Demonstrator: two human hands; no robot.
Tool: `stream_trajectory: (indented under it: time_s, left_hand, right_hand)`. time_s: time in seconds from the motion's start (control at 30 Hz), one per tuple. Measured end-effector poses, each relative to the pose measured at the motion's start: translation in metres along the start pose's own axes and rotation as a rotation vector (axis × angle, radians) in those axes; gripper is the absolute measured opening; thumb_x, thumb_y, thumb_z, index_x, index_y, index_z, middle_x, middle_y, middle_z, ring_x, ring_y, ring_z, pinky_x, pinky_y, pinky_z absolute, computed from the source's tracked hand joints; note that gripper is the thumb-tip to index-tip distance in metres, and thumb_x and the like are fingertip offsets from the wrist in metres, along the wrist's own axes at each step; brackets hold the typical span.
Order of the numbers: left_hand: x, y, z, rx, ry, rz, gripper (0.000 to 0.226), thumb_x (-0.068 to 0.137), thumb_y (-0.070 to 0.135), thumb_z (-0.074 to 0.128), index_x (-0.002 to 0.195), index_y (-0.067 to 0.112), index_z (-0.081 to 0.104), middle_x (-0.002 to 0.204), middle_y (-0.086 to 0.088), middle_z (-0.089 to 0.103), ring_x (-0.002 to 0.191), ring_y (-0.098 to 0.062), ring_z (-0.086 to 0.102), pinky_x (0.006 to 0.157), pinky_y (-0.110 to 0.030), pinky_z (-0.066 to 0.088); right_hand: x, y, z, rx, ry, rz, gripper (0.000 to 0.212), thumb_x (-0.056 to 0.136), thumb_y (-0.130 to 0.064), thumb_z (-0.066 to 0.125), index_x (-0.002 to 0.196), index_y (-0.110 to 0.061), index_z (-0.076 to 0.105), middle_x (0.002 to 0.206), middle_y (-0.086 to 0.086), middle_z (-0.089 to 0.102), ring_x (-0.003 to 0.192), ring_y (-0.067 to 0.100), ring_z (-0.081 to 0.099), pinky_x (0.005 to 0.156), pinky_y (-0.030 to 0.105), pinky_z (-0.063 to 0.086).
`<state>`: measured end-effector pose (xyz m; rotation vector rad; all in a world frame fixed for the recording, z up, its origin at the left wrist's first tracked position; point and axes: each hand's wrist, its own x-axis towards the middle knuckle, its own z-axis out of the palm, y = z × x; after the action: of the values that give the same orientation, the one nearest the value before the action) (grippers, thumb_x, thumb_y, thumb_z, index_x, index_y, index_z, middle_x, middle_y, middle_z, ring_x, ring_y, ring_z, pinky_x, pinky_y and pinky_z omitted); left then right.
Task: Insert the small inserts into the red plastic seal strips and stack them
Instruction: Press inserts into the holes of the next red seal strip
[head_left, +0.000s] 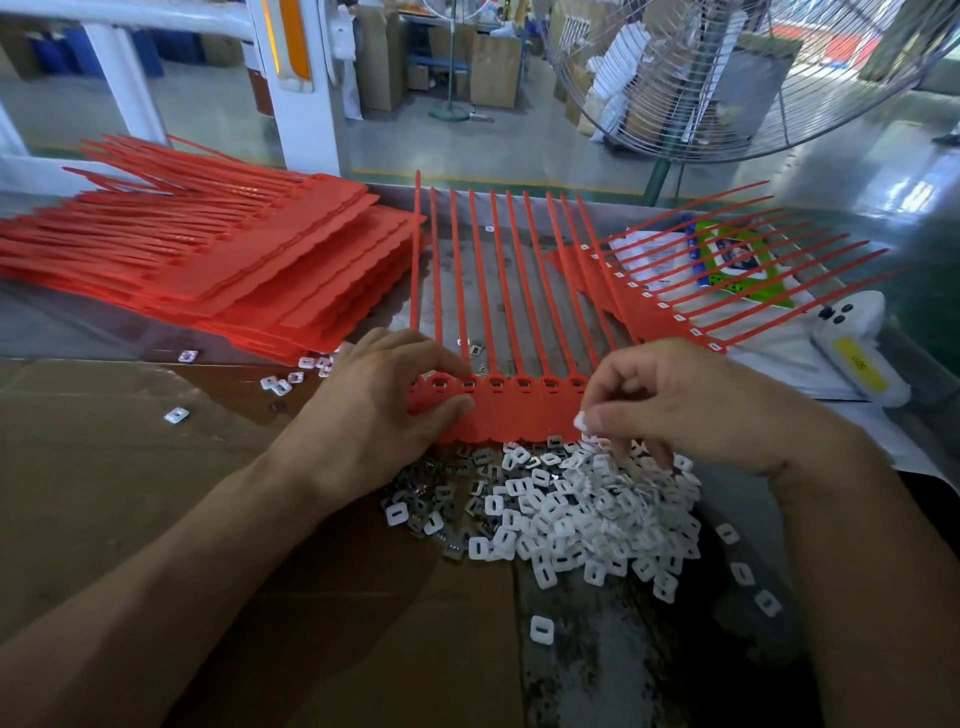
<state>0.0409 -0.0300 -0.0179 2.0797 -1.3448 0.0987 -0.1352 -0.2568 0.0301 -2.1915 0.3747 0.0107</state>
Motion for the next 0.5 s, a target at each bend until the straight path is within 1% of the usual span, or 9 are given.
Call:
stream_trajectory:
  time_s: [0.07, 0.1, 0.13, 0.2, 0.3, 0.4, 0.5]
  left_hand:
    - [0.000, 0.006, 0.001, -0.054, 0.040, 0.036, 0.032, 0.087, 0.048, 0.066, 0.113, 0.031, 0.071, 0.106, 0.024, 0.062, 0.107, 0.006, 0.052, 0.096, -0.011, 0.036]
    - [-0.001, 0.009, 0.002, -0.079, 0.059, 0.051, 0.029, 0.086, 0.045, 0.069, 0.111, 0.030, 0.072, 0.104, 0.026, 0.062, 0.106, 0.007, 0.053, 0.092, -0.006, 0.034]
    - [-0.001, 0.012, 0.003, -0.105, 0.073, 0.060, 0.028, 0.085, 0.043, 0.070, 0.110, 0.030, 0.072, 0.102, 0.027, 0.063, 0.104, 0.008, 0.054, 0.090, -0.005, 0.035]
    - [-0.002, 0.016, 0.004, -0.154, 0.095, 0.063, 0.028, 0.084, 0.044, 0.070, 0.108, 0.030, 0.071, 0.100, 0.025, 0.065, 0.102, 0.005, 0.057, 0.087, -0.007, 0.040]
    - [-0.003, 0.018, 0.005, -0.211, 0.133, 0.041, 0.026, 0.082, 0.045, 0.072, 0.103, 0.031, 0.068, 0.100, 0.020, 0.064, 0.099, -0.002, 0.060, 0.081, -0.007, 0.041]
    - [-0.003, 0.017, 0.004, -0.193, 0.169, 0.038, 0.022, 0.081, 0.043, 0.074, 0.096, 0.029, 0.067, 0.093, 0.021, 0.064, 0.095, -0.005, 0.061, 0.080, -0.009, 0.041]
    - [-0.002, 0.016, 0.003, -0.168, 0.201, 0.063, 0.021, 0.082, 0.043, 0.073, 0.095, 0.028, 0.068, 0.091, 0.021, 0.064, 0.095, -0.006, 0.060, 0.082, -0.010, 0.039]
  right_hand:
    - [0.004, -0.002, 0.005, 0.158, 0.095, -0.043, 0.005, 0.093, -0.012, 0.075, 0.088, -0.012, 0.073, 0.079, 0.011, 0.076, 0.057, 0.016, 0.065, 0.045, 0.023, 0.048]
    - [0.007, -0.003, 0.011, 0.231, 0.119, -0.058, 0.004, 0.093, -0.010, 0.075, 0.090, -0.008, 0.072, 0.082, 0.011, 0.076, 0.061, 0.018, 0.067, 0.047, 0.024, 0.050]
    - [0.010, -0.005, 0.017, 0.294, 0.128, -0.063, 0.004, 0.092, -0.010, 0.075, 0.091, -0.007, 0.072, 0.084, 0.011, 0.077, 0.063, 0.019, 0.068, 0.049, 0.026, 0.052]
    - [0.018, -0.009, 0.033, 0.416, 0.132, -0.064, 0.006, 0.092, -0.009, 0.075, 0.095, -0.005, 0.072, 0.084, 0.011, 0.076, 0.065, 0.020, 0.068, 0.053, 0.028, 0.054]
    - [0.028, -0.015, 0.053, 0.563, 0.134, -0.082, 0.004, 0.091, -0.010, 0.076, 0.093, -0.007, 0.075, 0.080, 0.010, 0.073, 0.064, 0.018, 0.067, 0.053, 0.026, 0.054]
    - [0.032, -0.017, 0.063, 0.603, 0.127, -0.111, 0.005, 0.092, -0.014, 0.077, 0.093, -0.010, 0.076, 0.079, 0.007, 0.072, 0.065, 0.016, 0.066, 0.054, 0.025, 0.054]
    - [0.031, -0.016, 0.065, 0.589, 0.128, -0.132, 0.002, 0.093, -0.014, 0.076, 0.091, -0.014, 0.077, 0.078, 0.005, 0.072, 0.066, 0.016, 0.066, 0.056, 0.025, 0.054]
